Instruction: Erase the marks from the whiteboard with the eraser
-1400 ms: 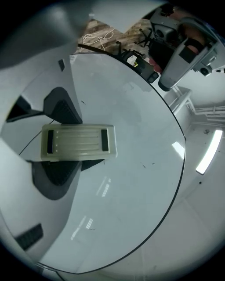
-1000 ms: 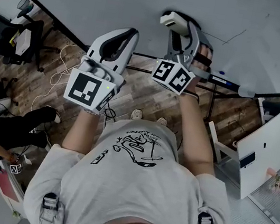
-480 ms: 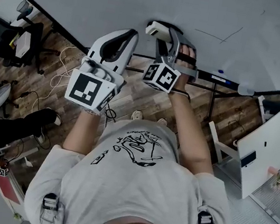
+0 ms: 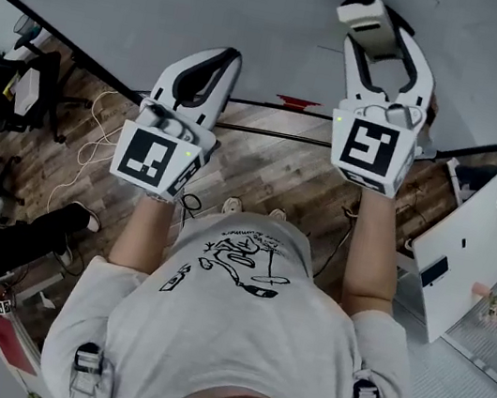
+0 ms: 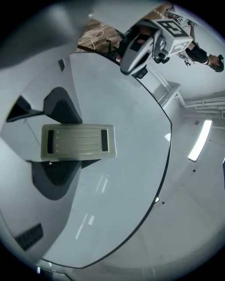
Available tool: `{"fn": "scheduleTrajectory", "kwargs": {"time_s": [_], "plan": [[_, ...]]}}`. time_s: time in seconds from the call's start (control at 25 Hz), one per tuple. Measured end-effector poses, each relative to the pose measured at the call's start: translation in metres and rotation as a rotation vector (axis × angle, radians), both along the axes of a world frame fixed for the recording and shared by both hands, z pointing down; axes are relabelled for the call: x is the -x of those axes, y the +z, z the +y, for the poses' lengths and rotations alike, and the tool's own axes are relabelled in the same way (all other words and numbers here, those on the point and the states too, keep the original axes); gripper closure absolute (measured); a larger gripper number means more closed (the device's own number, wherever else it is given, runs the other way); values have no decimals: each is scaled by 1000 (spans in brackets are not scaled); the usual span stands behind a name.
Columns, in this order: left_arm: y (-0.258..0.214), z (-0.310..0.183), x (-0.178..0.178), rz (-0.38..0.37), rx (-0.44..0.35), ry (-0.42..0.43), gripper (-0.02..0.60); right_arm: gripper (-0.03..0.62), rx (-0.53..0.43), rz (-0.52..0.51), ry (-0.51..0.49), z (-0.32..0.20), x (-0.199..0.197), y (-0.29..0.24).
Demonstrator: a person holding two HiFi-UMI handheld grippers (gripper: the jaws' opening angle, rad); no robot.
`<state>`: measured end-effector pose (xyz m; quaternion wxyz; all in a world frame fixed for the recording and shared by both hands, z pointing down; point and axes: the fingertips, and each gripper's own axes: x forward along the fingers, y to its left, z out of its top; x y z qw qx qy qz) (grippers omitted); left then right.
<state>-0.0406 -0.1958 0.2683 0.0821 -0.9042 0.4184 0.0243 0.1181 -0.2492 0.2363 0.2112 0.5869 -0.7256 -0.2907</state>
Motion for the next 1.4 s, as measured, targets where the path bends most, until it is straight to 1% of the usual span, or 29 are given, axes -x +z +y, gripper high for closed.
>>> {"fn": "scheduleTrajectory", "kwargs": {"time_s": [0.12, 0.2, 0.28, 0.4, 0.52, 0.64, 0.8, 0.96, 1.12, 1.24, 1.4], "plan": [[-2, 0, -10, 1, -6, 10, 551, 336, -45, 21, 60, -4, -47, -41], [-3, 0, -15, 1, -9, 12, 551, 336, -60, 42, 91, -8, -70, -61], [-5, 0, -18, 1, -12, 11, 551, 336, -45, 73, 108, -14, -85, -70], [-6, 0, -20, 1, -16, 5, 551, 336, -7, 117, 107, -25, -90, -65], [-5, -2, -21, -1, -14, -2, 551, 338, -9, 142, 111, -29, -88, -58], [-3, -3, -20, -6, -10, -9, 551, 338, 9, 146, 98, -31, -83, -45], [-3, -2, -20, -10, -11, -12, 551, 338, 37, 151, 79, -32, -73, -19], [-1, -3, -21, -16, -9, -11, 551, 338, 52, 165, 81, -35, -64, 7], [3, -1, -24, -21, 2, -1, 551, 338, 85, 181, 67, -37, -45, 39], [4, 2, -25, -25, 3, 4, 551, 338, 106, 219, 61, -37, -24, 71], [4, 2, -23, -26, 2, 0, 551, 338, 114, 310, 86, -40, -2, 112]]}}
